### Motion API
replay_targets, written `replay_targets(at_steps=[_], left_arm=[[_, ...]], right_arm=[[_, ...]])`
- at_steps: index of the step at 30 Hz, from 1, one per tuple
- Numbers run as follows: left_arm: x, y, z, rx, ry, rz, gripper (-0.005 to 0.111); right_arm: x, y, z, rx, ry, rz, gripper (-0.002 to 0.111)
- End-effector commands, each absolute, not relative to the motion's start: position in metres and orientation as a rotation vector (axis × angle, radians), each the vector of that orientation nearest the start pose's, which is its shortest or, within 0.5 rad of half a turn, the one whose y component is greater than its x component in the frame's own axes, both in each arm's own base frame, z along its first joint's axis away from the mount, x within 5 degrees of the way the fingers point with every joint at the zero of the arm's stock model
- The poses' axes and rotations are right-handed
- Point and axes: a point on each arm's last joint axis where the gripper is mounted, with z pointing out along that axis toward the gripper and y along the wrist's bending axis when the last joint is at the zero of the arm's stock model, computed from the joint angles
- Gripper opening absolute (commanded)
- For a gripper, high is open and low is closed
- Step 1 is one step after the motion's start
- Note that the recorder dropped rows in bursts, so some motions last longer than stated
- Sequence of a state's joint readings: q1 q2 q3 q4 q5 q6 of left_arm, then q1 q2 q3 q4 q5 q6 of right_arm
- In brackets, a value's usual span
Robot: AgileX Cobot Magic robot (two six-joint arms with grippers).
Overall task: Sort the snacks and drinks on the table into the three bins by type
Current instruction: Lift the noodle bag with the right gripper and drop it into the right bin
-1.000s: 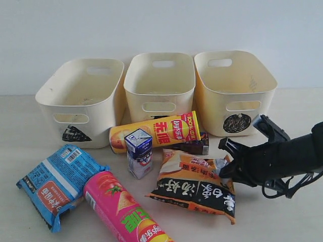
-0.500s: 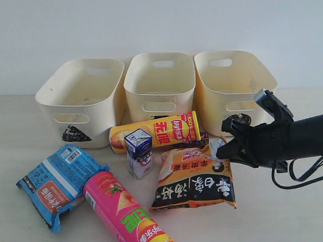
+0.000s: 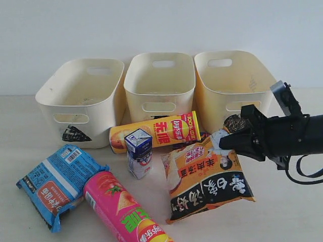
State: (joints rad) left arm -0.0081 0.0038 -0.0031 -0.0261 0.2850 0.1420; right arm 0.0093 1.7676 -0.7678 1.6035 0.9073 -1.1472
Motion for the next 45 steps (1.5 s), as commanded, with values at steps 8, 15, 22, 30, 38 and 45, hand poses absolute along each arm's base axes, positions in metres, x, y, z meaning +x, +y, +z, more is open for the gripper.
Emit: replay_targets(at_steps=[8,15,22,30,38,45], left_arm=[[0.055,-0.001,0.188,0.110,1.764,0.065,0.004],[0.055,-0.001,0.188,0.110,1.764,0.065,0.004],[0.055,-0.001,0.188,0.110,1.764,0.065,0.004],[0.055,-0.001,0.188,0.110,1.764,0.065,0.004],[0.055,-0.001,0.188,0.110,1.764,0.065,0.004],[0.055,-0.001,0.188,0.110,1.764,0.065,0.004]], right_arm=[[0.294,0.079,0.180,0.078,2.300,1.518,0.000],[0.294,0.082,0.190,0.092,2.202,1.655,0.000],[0.295,0.083,0.202,0.076,2.121,1.713,0.000],[0.296,0.061,0.278,0.021,1.931,1.638,0.000],[0.317,0.043,0.350,-0.046,1.771,1.570,0.000],[0.355,0.030,0.376,0.051,1.717,1.381,0.000]])
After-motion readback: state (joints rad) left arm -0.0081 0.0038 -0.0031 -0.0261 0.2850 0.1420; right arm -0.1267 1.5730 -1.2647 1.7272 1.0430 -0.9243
